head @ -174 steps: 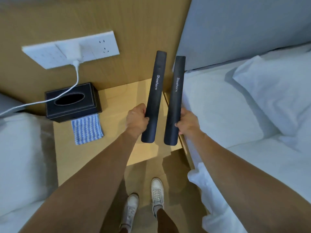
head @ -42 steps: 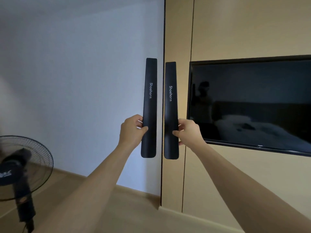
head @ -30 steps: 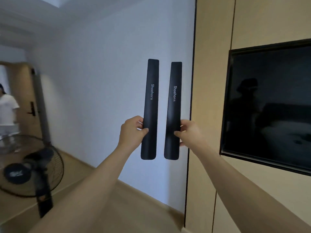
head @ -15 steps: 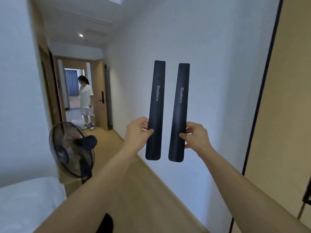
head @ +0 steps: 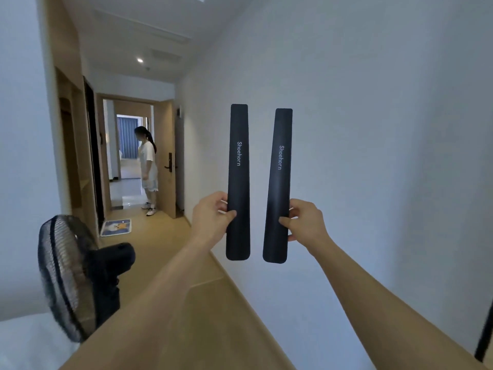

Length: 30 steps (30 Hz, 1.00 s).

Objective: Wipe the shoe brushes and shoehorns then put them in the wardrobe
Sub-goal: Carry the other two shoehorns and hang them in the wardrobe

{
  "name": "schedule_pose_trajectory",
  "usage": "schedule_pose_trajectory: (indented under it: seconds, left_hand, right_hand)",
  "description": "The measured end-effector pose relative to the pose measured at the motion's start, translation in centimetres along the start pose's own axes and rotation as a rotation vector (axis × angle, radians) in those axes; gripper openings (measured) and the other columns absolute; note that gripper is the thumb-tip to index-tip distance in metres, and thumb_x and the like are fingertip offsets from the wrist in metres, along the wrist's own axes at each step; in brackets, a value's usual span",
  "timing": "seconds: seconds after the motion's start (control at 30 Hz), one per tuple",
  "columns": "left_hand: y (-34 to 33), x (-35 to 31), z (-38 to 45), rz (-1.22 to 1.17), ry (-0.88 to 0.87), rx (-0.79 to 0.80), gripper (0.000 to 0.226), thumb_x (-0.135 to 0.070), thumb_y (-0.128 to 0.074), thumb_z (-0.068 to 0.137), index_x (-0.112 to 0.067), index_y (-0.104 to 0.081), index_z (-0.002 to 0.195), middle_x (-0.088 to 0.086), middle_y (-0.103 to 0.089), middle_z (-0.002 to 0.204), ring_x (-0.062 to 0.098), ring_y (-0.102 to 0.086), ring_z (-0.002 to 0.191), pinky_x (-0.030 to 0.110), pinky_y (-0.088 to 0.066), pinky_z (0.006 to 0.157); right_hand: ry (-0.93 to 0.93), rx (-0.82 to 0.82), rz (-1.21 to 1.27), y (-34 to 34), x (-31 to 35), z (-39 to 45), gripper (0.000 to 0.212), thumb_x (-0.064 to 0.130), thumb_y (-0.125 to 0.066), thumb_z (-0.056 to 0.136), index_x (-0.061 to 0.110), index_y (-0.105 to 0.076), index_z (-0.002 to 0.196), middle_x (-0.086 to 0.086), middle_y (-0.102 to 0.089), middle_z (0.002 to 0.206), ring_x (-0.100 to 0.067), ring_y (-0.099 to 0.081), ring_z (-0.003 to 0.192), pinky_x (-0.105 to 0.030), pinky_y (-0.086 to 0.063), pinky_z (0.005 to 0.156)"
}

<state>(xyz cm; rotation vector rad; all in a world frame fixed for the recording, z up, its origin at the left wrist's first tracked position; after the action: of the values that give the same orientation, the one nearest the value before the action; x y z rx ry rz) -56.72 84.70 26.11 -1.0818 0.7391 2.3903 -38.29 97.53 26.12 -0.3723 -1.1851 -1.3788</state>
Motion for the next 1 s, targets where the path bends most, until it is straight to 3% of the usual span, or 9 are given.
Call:
schedule_pose_trajectory:
  seconds: [0.2,0.4,0.63,0.83,1.0]
  left_hand:
    - [-2.7,4.9,9.7,0.014,-0.008,0.004,0.015,-0.007,-0.070,0.086,-0.014,-0.065,0.098,0.004,-0.070,0.086,0.023,-0.068,0.082,0.044,-0.061,0.072]
    - [-5.1,10.4,17.1,0.040,0.029,-0.005,0.019,-0.009,-0.068,0.088,-0.012,-0.064,0.106,0.008,-0.069,0.096,0.023,-0.067,0.092,0.049,-0.058,0.082]
    - [-7.0,17.4,26.6,0.139,0.037,-0.112,0.018,-0.008,-0.070,0.086,-0.021,-0.065,0.096,-0.003,-0.070,0.084,0.014,-0.068,0.083,0.045,-0.060,0.076]
    - [-7.9,22.0,36.5,0.214,0.101,-0.219,0.019,-0.009,-0.070,0.087,-0.021,-0.064,0.100,-0.004,-0.070,0.090,0.015,-0.068,0.089,0.037,-0.060,0.077]
    - [-8.4,25.9,43.1,0.246,0.116,-0.281,0.018,-0.007,-0.070,0.086,-0.021,-0.064,0.098,-0.002,-0.071,0.091,0.015,-0.069,0.088,0.042,-0.061,0.078]
  right_hand:
    - [0.008,0.007,-0.015,-3.8,-3.2,10.7,0.026,0.001,-0.064,0.083,0.015,-0.069,0.104,-0.003,-0.070,0.084,-0.031,-0.072,0.078,-0.049,-0.062,0.067]
    - [0.037,0.047,0.013,-8.9,-6.8,20.3,0.026,0.002,-0.065,0.084,0.015,-0.069,0.105,-0.001,-0.070,0.082,-0.030,-0.071,0.079,-0.048,-0.062,0.066]
    - [0.129,0.155,0.077,-16.4,-10.8,33.2,0.025,0.006,-0.067,0.088,0.015,-0.067,0.112,-0.005,-0.070,0.092,-0.027,-0.070,0.084,-0.048,-0.063,0.069]
    - [0.180,0.283,0.169,-22.6,-12.4,45.4,0.026,0.002,-0.067,0.087,0.017,-0.068,0.108,-0.001,-0.068,0.086,-0.023,-0.069,0.082,-0.046,-0.063,0.065]
    - [0.225,0.344,0.198,-28.1,-13.2,53.8,0.024,0.005,-0.068,0.087,0.023,-0.067,0.102,0.003,-0.069,0.086,-0.020,-0.069,0.082,-0.045,-0.063,0.067]
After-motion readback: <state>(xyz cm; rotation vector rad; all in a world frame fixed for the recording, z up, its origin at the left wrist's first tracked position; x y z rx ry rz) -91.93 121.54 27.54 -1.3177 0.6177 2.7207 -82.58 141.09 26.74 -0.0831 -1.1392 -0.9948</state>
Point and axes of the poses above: each hand's wrist, its own z-axis towards the middle knuckle, its own y-axis out of the back of the hand, x = y × z, the point moved 4 cm from there along z, towards the middle knuckle
